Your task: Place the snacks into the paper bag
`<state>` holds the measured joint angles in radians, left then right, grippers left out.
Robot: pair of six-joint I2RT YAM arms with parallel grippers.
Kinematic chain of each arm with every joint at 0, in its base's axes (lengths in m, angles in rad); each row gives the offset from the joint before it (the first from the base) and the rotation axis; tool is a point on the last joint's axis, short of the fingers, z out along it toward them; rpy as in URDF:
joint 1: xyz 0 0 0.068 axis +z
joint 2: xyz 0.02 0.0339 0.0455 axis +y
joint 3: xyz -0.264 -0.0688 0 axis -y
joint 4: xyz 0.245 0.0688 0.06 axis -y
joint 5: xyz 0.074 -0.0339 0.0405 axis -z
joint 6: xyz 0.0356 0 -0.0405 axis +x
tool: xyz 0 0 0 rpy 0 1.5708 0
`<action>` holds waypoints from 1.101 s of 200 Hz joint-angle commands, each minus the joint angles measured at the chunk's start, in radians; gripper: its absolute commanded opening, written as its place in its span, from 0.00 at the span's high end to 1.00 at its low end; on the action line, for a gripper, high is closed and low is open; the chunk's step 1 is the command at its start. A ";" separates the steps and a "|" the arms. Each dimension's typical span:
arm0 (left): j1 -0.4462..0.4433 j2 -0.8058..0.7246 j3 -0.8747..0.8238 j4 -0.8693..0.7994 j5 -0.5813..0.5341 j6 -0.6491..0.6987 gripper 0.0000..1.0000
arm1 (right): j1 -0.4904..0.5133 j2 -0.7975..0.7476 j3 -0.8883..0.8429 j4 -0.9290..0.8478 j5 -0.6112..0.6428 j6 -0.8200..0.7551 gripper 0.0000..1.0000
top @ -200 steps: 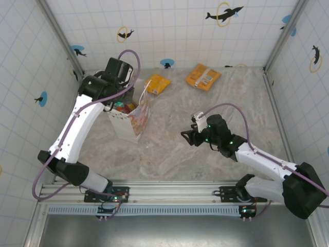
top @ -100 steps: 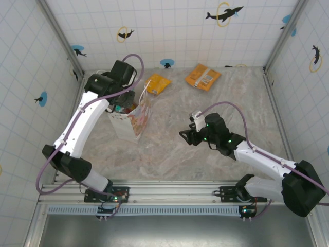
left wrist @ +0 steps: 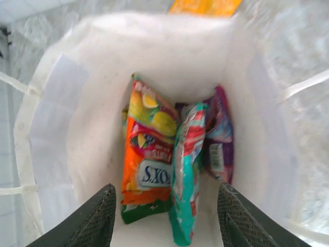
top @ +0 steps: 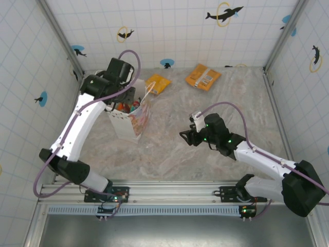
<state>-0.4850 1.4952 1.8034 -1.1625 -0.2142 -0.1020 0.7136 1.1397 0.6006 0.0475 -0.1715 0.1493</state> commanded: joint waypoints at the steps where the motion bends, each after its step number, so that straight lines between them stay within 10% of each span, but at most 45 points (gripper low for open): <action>1: 0.002 -0.067 -0.017 0.116 0.074 0.028 0.44 | 0.004 0.001 0.053 -0.005 0.013 0.015 0.29; 220: 0.006 0.091 -0.031 0.670 0.330 0.077 0.29 | -0.474 0.593 0.503 0.199 -0.041 0.504 0.33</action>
<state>-0.4850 1.5551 1.7622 -0.6106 0.0357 -0.0410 0.2703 1.6531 1.0237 0.1558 -0.1635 0.5892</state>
